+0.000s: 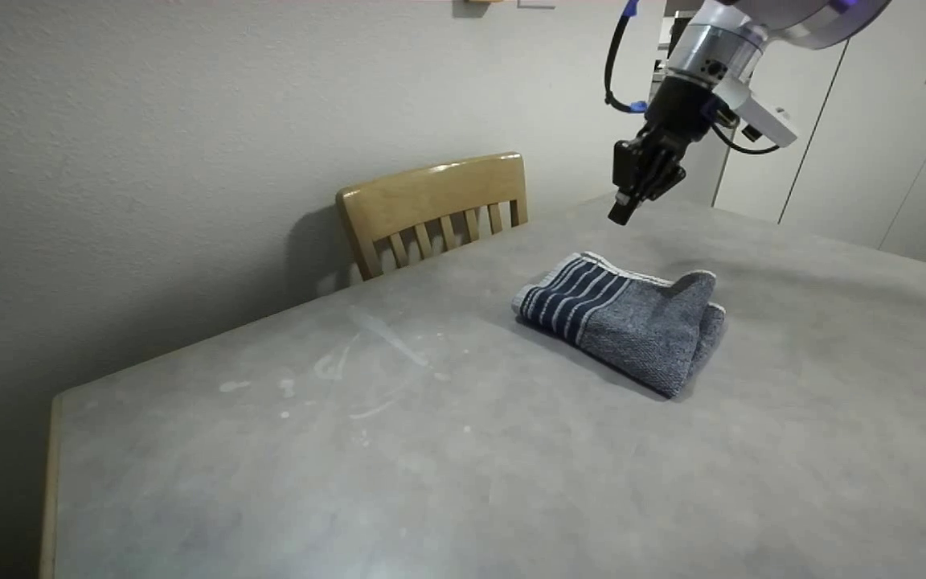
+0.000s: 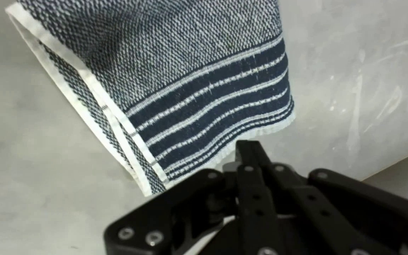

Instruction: Fold the towel

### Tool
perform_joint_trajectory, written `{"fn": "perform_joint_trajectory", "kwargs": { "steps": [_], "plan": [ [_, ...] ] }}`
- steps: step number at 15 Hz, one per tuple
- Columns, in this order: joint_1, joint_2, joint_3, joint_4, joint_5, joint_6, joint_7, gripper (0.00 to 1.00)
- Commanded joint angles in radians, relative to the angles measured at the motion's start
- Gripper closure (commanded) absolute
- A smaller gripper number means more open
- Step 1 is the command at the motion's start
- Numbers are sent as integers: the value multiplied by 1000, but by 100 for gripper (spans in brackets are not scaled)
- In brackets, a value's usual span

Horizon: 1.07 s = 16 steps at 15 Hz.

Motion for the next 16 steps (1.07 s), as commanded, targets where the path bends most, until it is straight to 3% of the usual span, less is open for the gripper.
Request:
{"fn": "perform_joint_trajectory", "kwargs": {
  "steps": [1,7,10,16],
  "plan": [
    [-47,37,-5,-16,87,19,-8,100],
    [-125,172,7,47,288,-16,-67,100],
    [-130,222,2,81,393,-22,-91,100],
    [-91,174,-69,17,418,-103,57,100]
  ]
}}
